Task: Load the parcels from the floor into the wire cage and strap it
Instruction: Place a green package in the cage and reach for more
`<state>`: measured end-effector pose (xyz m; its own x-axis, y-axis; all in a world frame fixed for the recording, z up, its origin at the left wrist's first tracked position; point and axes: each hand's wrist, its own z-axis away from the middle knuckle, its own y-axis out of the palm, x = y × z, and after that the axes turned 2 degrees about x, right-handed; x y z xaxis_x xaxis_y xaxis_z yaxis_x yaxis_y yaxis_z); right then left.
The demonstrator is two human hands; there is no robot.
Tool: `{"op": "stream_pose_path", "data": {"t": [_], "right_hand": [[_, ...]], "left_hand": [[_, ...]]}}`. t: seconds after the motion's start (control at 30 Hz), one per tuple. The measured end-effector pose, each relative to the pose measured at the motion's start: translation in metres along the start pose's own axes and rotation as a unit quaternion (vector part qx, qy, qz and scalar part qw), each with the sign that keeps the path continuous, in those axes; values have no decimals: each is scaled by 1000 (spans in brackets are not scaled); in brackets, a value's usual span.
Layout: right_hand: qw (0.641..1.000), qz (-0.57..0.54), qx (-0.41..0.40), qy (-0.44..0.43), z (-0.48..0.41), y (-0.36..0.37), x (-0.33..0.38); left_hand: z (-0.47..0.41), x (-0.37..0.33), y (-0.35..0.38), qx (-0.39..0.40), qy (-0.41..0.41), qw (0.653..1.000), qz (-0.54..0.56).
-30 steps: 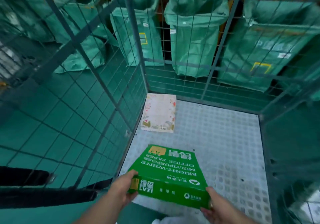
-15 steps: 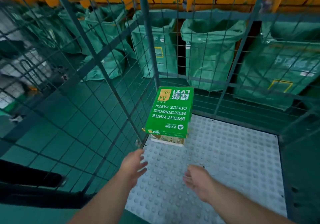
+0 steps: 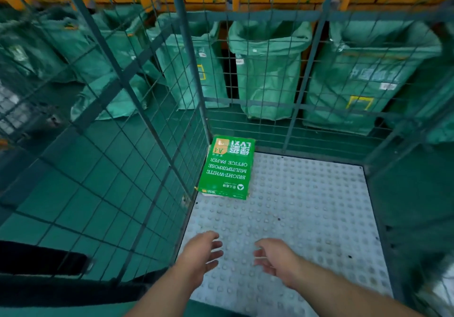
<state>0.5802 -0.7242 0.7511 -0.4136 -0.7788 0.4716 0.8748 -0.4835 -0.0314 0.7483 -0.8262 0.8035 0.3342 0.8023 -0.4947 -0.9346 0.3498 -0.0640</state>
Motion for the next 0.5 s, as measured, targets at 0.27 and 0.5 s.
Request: {"op": "stream_pose_path", "data": {"t": [0.27, 0.5], "right_hand": [[988, -138, -62, -10, 37, 17, -51], [955, -270, -123, 11, 80, 0, -145]], "left_hand": [[3, 38, -5, 100, -8, 992, -77], [31, 91, 26, 171, 2, 957, -234]]}}
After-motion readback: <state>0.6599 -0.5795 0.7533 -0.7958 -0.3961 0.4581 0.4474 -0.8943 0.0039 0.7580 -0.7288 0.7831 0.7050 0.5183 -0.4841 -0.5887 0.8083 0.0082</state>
